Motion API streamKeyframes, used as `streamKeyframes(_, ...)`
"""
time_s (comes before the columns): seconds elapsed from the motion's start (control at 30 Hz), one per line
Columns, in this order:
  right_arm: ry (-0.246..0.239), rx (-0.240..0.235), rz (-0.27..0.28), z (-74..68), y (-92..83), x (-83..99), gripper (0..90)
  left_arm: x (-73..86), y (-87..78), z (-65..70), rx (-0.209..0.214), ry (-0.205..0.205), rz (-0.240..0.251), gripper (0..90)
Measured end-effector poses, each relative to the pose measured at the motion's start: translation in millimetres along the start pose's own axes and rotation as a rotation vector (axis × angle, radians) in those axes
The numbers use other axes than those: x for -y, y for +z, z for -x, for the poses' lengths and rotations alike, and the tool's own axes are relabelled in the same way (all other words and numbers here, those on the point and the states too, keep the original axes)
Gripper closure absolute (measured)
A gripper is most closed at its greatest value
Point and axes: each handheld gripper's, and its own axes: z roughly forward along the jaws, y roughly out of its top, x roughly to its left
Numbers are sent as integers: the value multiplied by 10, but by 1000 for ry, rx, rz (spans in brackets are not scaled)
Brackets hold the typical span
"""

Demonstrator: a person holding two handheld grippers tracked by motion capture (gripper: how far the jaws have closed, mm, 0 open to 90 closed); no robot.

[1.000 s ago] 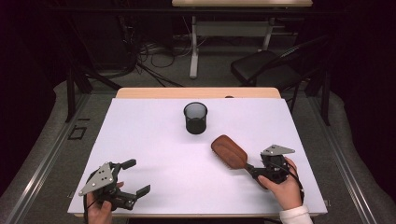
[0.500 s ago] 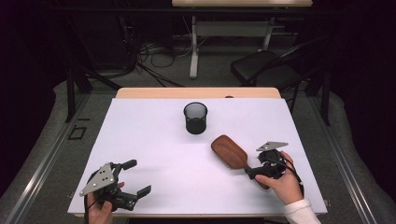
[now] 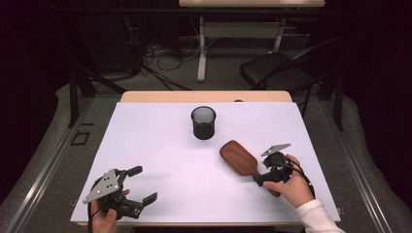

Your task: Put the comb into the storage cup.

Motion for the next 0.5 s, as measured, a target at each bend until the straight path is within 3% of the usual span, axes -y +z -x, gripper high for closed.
streamKeyframes(0.5,-57,-30,-36,-17,-2,-77,288,1,11,2,0,-1,-2,3)
